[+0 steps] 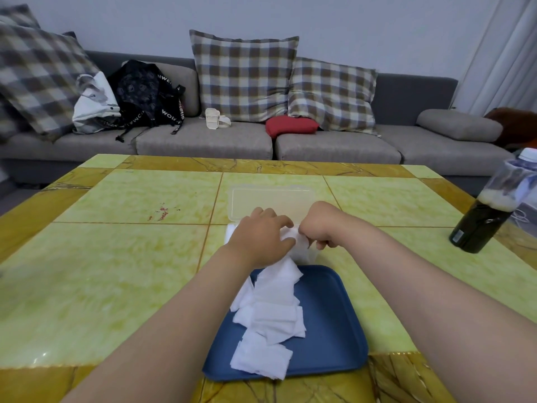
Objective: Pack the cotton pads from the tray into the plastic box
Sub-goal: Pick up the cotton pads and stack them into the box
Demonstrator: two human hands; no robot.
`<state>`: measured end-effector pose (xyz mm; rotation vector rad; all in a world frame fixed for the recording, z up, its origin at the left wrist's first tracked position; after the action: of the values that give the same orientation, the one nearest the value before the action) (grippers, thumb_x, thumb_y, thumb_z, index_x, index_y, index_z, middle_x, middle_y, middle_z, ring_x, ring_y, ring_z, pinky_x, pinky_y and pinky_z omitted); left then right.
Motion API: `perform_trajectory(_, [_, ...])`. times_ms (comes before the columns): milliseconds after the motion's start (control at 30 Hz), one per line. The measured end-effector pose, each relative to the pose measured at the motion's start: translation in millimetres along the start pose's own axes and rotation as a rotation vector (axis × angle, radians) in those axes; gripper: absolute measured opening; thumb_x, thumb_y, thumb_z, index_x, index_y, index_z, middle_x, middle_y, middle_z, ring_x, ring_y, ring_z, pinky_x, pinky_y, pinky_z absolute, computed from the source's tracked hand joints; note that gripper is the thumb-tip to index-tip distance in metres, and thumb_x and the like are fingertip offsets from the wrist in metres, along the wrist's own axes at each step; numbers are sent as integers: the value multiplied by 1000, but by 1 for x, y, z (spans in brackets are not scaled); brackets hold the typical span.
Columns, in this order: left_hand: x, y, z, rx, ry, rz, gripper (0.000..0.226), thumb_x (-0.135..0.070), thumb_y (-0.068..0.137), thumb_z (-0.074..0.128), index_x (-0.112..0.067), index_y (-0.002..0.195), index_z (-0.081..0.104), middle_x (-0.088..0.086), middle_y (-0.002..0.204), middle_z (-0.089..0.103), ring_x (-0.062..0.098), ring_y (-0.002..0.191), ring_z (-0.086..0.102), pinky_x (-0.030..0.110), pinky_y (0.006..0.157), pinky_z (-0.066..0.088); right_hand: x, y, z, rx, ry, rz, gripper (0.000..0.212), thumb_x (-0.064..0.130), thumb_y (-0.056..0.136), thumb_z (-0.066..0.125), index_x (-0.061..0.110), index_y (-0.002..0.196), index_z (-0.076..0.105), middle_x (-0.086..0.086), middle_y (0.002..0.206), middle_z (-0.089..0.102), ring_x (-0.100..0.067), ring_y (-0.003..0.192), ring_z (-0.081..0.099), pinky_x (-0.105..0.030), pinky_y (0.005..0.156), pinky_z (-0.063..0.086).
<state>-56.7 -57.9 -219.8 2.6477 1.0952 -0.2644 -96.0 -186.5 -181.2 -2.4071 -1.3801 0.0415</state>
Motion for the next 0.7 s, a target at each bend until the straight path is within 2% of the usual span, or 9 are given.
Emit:
perform_trajectory(67, [2, -7, -1, -32, 52, 48, 44, -45, 97, 49, -30, 137, 55, 0, 133, 53, 21, 122, 43, 37, 100, 40, -7, 3, 5, -99, 40, -18, 24, 1, 87, 60, 5, 65, 67, -2, 51, 66, -16, 45, 59, -25, 50, 50])
perform_trajectory(133, [4, -16, -1, 13, 86, 70, 50, -48, 98, 46, -29, 143, 50, -1, 147, 45, 20, 134, 37, 38, 109, 34, -12, 5, 14, -227, 107, -61, 15, 5, 83, 64, 12, 77, 76, -1, 70, 73, -21, 66, 71, -31, 63, 60])
perform_trajectory(267, [4, -33, 3, 179, 87, 53, 67, -54, 100, 40, -27, 159, 22, -3, 168, 14, 17, 154, 9, 37, 124, 9, -21, -10, 24, -335, 178, -151, 35, 13, 91, 49, 19, 56, 47, 0, 64, 48, -20, 57, 43, -28, 49, 34])
perform_trajectory(333, [4, -39, 3, 175, 98, 36, 71, -54, 101, 37, -26, 161, 10, -3, 169, 4, 17, 155, 0, 38, 126, 2, -21, -21, 22, -421, 132, -248, 25, 20, 98, 46, 22, 82, 66, -5, 97, 58, -23, 82, 55, -32, 66, 45])
perform_trajectory(367, [6, -40, 2, 157, 106, 16, 72, -54, 102, 35, -25, 161, 6, -2, 169, 2, 17, 155, -2, 39, 126, 0, -20, -27, 22, -442, 66, -313, 26, 25, 101, 45, 23, 112, 69, -6, 124, 56, -25, 107, 55, -36, 85, 48])
perform_trajectory(433, [10, -42, 1, 142, 132, -37, 74, -55, 102, 33, -23, 161, 2, -1, 169, -2, 18, 155, -6, 42, 126, -2, -17, -35, 29, -350, -91, -443, 50, 37, 105, 40, 22, 153, 39, -5, 161, 29, -27, 146, 29, -41, 117, 29])
perform_trajectory(533, [16, -46, 5, 198, 153, -84, 76, -56, 102, 31, -21, 161, -1, 1, 169, -10, 19, 155, -11, 43, 126, -5, -15, -38, 50, -118, -156, -529, 65, 48, 107, 29, 25, 162, 4, -4, 170, -4, -20, 156, -4, -43, 125, 5])
perform_trajectory(600, [16, -46, 6, 231, 154, -72, 73, -52, 104, 29, -20, 161, -3, 3, 168, -12, 19, 155, -13, 41, 125, -7, -19, -33, 58, -47, -165, -506, 64, 49, 107, 24, 27, 162, 0, -3, 169, -9, -19, 155, -9, -44, 125, 1])
perform_trajectory(700, [13, -44, 3, 211, 62, -71, 65, -43, 107, 28, -19, 161, 2, 2, 169, -7, 18, 155, -10, 39, 125, -5, -21, -35, 54, -74, -115, -495, 60, 44, 108, 26, 27, 162, 5, -2, 170, -4, -18, 156, -5, -44, 125, 2])
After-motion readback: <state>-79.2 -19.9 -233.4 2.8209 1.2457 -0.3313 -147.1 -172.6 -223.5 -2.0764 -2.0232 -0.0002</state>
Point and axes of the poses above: each hand's wrist, its own y-axis towards the middle knuckle, its own z-axis out of the palm, x = y × z, the point moved 3 cm from there along y, towards the middle knuckle
